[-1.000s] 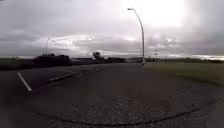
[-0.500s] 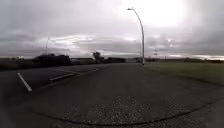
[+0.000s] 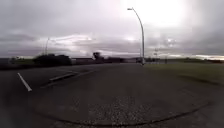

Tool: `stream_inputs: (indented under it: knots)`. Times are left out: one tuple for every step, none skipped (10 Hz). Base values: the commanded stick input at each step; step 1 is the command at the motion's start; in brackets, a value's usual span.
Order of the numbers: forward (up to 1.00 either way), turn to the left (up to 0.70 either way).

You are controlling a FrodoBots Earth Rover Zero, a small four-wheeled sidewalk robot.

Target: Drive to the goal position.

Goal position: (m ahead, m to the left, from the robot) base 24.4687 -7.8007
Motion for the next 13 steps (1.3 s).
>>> stream_inputs:
  knots:
    - [0.70,0.00]
    - [0.70,0.00]
    - [0.70,0.00]
    - [0.70,0.00]
    - [0.76,0.00]
    - [0.84,0.00]
    - [0.85,0.00]
    - [0.85,0.00]
    - [1.00,0.00]
    - [1.00,0.00]
    - [1.00,0.00]
    - [1.00,0.00]
    - [1.00,0.00]
